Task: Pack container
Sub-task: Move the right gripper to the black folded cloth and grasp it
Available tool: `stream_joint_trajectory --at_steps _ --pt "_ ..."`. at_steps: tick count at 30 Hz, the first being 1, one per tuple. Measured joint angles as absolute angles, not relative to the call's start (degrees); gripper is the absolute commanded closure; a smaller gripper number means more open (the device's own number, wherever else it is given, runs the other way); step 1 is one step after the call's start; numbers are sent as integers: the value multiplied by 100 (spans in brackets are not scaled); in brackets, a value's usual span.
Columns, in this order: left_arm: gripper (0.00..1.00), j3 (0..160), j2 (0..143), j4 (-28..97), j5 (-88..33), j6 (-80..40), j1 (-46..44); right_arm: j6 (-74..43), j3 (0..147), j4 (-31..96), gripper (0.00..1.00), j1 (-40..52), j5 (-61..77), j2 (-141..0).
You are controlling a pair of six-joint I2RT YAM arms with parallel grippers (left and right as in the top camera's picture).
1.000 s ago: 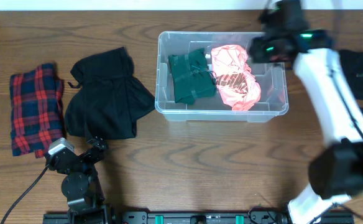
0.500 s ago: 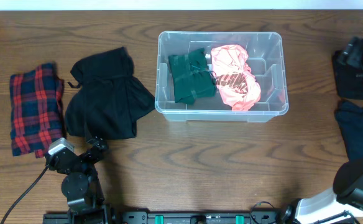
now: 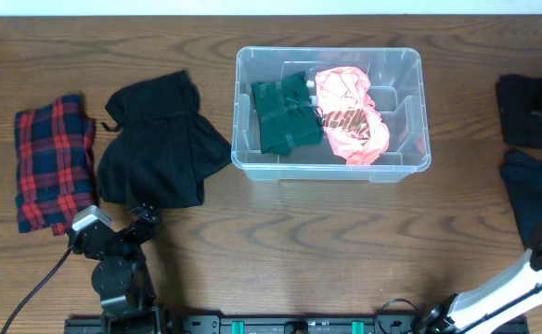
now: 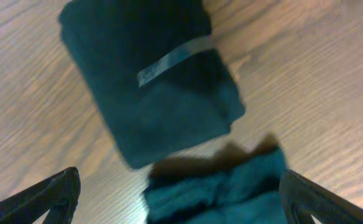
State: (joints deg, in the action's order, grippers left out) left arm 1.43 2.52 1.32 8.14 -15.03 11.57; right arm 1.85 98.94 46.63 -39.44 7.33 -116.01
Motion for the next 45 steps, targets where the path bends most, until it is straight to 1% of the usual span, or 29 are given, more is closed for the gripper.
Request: stream_joint_trajectory --at_steps 5,14,24,28,29,31,32,33,35,36,40,45 --pt "2 143 252 132 814 -1503 1157 475 9891 4185 1 -4176 926 -11764" --pt "2 143 252 132 814 -1503 1157 956 9889 3312 1 -4224 1363 -12081" --pt "2 143 252 132 814 -1503 1157 1103 9887 3059 1 -4224 1728 -13091" --pt "2 143 252 132 814 -1503 1157 1114 9889 3013 1 -4246 2056 -13192" --pt "2 143 252 132 814 -1503 1157 1114 9889 3015 3 -4252 2086 -13196" --pt "2 143 252 132 816 -1503 1157 1140 9889 3013 21 -4259 2169 -13218" --pt "2 143 252 132 816 -1503 1157 1131 9889 3022 34 -4259 2244 -13227" --pt "2 143 252 130 816 -1503 1157 1129 9891 3026 42 -4259 2294 -13231" --pt "2 143 252 132 816 -1503 1157 1092 9894 3030 54 -4257 2397 -13231" --pt "2 143 252 132 816 -1503 1157 1059 9902 3024 57 -4257 2443 -13231" --pt "2 143 252 132 814 -1503 1157 840 9931 3017 77 -4305 2578 -13231" --pt "2 143 252 132 816 -1503 1157 532 9990 3175 92 -4309 2762 -13222"
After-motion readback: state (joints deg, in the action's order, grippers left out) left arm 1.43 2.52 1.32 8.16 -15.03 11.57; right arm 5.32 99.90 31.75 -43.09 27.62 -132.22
